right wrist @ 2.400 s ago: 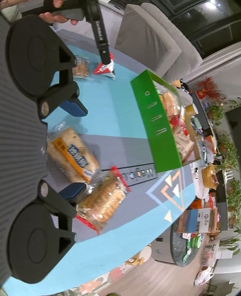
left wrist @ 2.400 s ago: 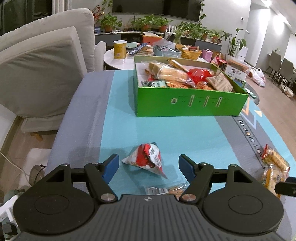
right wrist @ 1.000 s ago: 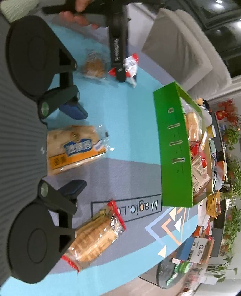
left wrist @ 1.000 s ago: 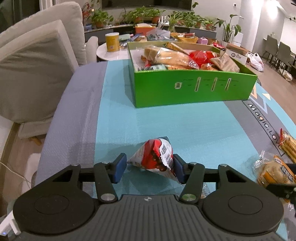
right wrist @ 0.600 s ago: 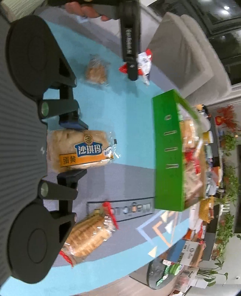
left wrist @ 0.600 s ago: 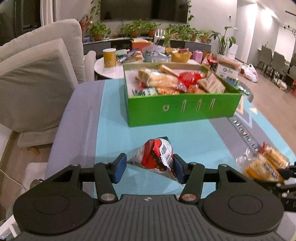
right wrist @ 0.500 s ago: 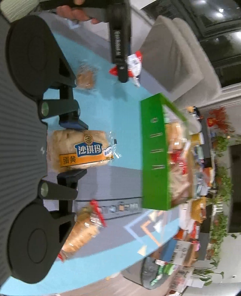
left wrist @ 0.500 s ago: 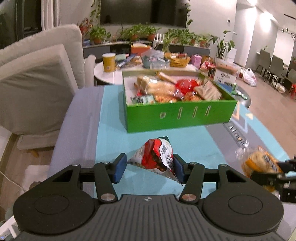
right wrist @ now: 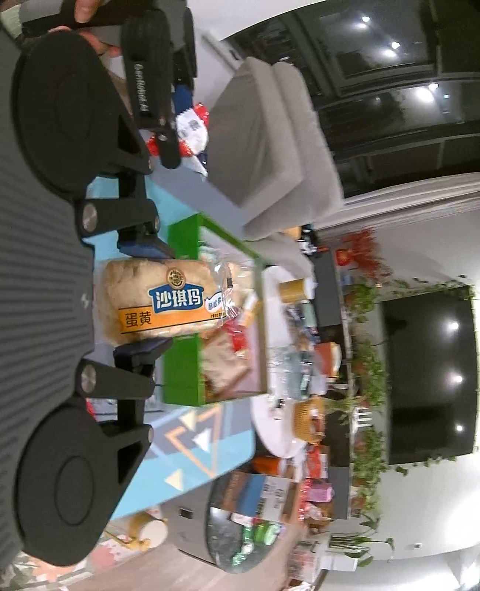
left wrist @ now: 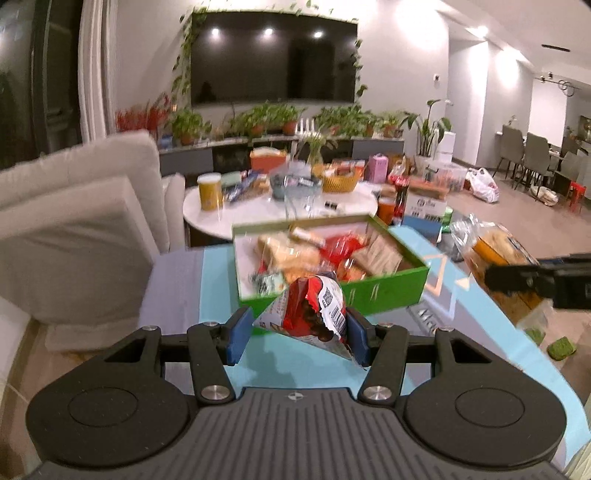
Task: Organize snacks
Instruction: 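Lift the chip bag with the left gripper while the right gripper lifts the loaf toward the box, then lower the loaf into the box and open the right gripper while the left releases the chip bag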
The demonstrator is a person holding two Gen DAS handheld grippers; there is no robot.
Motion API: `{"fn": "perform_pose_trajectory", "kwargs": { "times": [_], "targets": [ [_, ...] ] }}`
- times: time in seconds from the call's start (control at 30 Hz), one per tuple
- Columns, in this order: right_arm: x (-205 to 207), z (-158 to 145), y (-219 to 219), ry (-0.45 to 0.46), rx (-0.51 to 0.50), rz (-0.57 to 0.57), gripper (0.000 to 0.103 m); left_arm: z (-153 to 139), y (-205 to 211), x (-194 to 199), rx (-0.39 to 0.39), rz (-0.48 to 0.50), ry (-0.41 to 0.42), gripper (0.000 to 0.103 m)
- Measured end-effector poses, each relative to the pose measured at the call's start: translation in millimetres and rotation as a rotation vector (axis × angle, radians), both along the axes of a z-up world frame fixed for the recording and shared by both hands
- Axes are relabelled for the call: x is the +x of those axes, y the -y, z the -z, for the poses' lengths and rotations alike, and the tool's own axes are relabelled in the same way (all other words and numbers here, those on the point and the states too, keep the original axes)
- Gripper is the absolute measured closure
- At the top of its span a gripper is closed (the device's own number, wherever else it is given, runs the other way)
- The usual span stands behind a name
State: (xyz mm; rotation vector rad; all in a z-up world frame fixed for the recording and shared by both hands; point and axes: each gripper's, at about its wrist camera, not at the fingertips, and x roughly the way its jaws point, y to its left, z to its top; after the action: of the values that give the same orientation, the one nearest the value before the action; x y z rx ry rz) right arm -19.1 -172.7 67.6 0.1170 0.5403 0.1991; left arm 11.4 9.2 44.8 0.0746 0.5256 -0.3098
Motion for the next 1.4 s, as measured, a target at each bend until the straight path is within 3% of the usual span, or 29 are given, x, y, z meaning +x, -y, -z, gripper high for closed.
{"fn": "perform_pose_trajectory", "kwargs": {
  "times": [0.5,0.8,1.03,1.4],
  "targets": [
    [28.4,-68.9,32.5,0.146,0.028,0.042,0.047,-75.9,37.5,6.9,0.054,0.076,0.145,0.052],
    [67.5,-95.6,49.3,0.14,0.033,0.063,0.047,-96.1,62.5,41.3,0.086,0.092,0.157,0.052],
    [112.3,-73.1,41.8,0.036,0.015,0.002,0.047,-82.0,74.9,90.0,0.097,0.065,0.088,0.052],
    [182.7,-10.3,32.0,-0.124,0.021,-0.029,0.047,-22.6,77.4,165.1,0.115,0.043,-0.045,0.052]
  ]
}}
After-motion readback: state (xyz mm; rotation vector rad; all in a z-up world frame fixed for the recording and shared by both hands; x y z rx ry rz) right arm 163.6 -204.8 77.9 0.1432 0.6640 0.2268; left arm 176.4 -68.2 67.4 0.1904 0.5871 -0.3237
